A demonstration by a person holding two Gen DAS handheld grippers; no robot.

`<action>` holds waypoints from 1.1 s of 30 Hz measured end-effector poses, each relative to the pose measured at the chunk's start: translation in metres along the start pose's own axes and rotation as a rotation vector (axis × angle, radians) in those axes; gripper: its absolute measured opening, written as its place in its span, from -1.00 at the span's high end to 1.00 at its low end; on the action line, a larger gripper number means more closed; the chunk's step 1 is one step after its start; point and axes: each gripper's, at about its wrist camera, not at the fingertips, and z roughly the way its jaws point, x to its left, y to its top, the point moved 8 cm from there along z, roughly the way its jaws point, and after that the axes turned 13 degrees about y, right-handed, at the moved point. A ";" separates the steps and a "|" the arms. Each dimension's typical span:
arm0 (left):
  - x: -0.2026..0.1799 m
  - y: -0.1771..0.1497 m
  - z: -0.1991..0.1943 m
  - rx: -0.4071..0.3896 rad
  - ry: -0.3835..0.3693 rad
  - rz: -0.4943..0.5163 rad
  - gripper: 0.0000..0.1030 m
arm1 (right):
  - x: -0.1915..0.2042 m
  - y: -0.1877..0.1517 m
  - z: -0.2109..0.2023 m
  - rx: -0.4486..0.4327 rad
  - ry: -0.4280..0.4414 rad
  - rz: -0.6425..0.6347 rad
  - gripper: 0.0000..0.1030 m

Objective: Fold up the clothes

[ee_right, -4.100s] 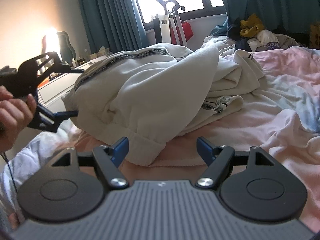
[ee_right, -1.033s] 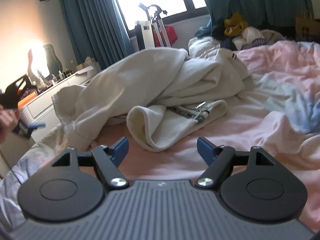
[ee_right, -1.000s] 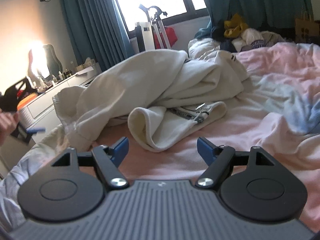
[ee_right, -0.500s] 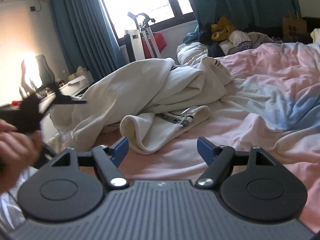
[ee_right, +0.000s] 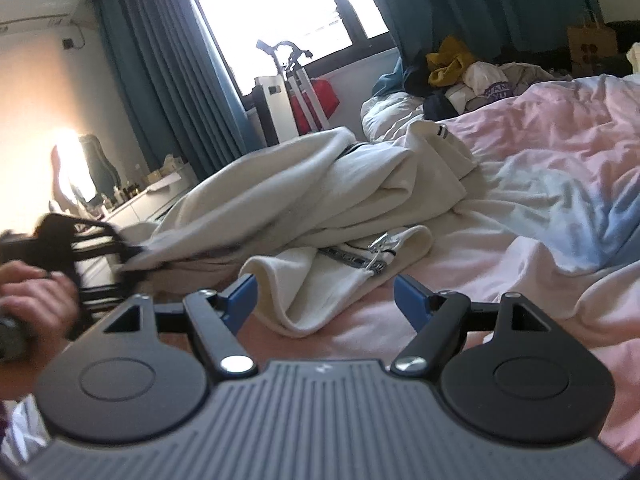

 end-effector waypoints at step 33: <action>-0.068 -0.009 -0.129 0.004 0.086 0.742 -0.51 | 0.021 0.005 -0.021 0.014 -0.012 -0.098 -0.52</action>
